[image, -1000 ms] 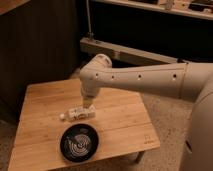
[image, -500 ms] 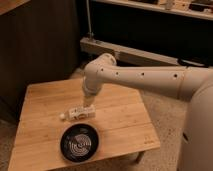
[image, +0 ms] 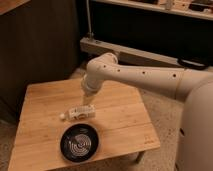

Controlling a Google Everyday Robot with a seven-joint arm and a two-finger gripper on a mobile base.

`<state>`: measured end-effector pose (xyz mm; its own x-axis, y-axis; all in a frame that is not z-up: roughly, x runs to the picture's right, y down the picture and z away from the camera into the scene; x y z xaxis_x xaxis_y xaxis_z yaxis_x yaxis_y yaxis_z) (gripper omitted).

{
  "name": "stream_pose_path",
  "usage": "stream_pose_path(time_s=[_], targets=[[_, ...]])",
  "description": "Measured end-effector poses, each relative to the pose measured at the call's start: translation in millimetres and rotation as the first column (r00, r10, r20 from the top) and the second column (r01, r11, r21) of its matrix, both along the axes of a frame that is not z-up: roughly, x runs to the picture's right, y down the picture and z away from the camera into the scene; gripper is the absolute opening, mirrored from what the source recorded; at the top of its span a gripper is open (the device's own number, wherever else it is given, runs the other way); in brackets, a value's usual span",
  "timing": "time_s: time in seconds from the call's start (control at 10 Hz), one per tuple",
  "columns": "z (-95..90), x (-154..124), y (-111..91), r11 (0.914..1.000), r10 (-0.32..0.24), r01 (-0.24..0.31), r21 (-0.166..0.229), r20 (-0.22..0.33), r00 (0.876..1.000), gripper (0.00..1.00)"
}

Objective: Place the bottle in the ceramic bowl

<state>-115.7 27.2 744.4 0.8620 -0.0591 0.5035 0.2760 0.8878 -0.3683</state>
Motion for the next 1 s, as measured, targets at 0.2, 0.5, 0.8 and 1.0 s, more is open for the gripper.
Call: stream_pose_path(time_s=[0.2,0.5,0.8,1.0], targets=[[5.1,-2,-1,0.9999,-0.013,0.013,0.0,0.027,1.0,0.65],[13.7,2,-3,0.9999,-0.012,0.012,-0.004,0.022,1.0,0.65],[16.0,11,-1,0.9999,0.015,-0.015,-0.002,-0.03,0.999,0.65],[19.3,15,2,0.9997,0.023,-0.023,0.001,-0.058,0.998,0.65]])
